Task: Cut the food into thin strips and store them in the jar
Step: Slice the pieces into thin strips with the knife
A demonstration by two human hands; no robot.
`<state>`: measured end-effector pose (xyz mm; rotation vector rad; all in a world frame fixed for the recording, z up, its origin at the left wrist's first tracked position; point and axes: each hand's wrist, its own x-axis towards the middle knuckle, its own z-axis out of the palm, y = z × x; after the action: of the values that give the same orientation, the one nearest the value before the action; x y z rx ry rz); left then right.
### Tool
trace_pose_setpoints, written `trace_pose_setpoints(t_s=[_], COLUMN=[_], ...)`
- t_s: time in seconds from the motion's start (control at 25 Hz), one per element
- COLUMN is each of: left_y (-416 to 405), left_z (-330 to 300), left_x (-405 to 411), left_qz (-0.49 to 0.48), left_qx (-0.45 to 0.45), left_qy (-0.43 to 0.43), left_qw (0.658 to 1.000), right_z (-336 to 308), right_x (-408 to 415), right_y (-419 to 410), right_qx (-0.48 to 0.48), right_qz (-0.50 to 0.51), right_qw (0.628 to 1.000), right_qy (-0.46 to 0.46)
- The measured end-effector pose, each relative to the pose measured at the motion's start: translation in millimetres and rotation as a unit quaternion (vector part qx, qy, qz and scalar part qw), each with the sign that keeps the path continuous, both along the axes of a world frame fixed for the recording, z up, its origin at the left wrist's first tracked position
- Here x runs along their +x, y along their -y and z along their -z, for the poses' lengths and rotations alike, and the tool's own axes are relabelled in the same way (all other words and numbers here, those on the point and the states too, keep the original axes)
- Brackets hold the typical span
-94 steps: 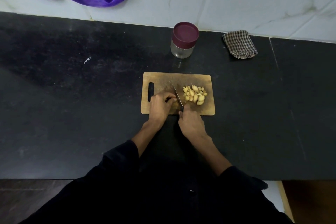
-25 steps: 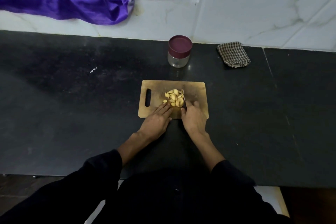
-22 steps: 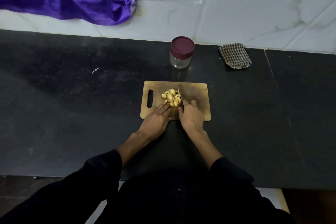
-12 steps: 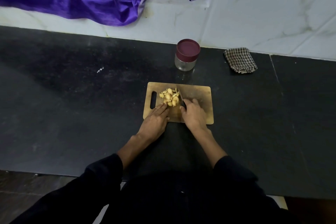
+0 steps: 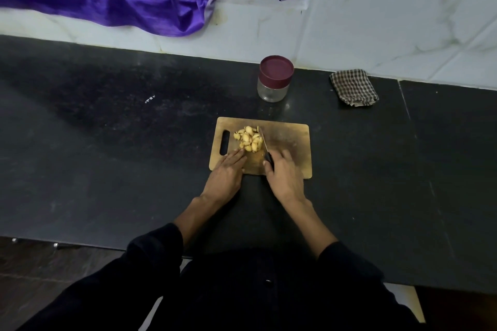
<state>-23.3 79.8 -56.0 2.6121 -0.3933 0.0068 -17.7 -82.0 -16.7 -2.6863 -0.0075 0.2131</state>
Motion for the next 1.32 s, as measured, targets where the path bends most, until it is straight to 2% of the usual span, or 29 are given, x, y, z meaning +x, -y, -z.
trace_pose_setpoints(t_s=[0.16, 0.4, 0.52, 0.84, 1.08, 1.32], left_y=[7.8, 22.9, 24.6, 19.9, 24.5, 32.7], left_z=[-8.0, -13.9, -13.8, -10.9, -16.3, -17.0], left_x=[0.6, 21.8, 24.0, 18.1, 29.1, 41.8], left_qz=[-0.042, -0.029, -0.036, -0.050, -0.071, -0.094], left_qx=[-0.062, 0.030, 0.048, 0.057, 0.021, 0.049], left_qy=[0.020, 0.004, -0.011, 0.005, 0.030, 0.027], left_qw=[0.997, 0.999, 0.998, 0.997, 0.997, 0.994], right_z=[-5.1, -10.7, -10.1, -5.8, -5.6, -3.3], right_x=[5.2, 4.5, 3.6, -7.7, -8.5, -9.6], right_y=[-2.7, -1.9, 1.1, 27.8, 45.1, 56.1], right_qx=[-0.009, 0.003, 0.012, 0.046, 0.076, 0.096], right_qz=[-0.027, -0.040, -0.043, 0.003, 0.025, 0.052], right_qw=[1.000, 0.999, 0.999, 0.999, 0.997, 0.993], right_qy=[0.011, 0.016, 0.012, -0.004, -0.016, -0.031])
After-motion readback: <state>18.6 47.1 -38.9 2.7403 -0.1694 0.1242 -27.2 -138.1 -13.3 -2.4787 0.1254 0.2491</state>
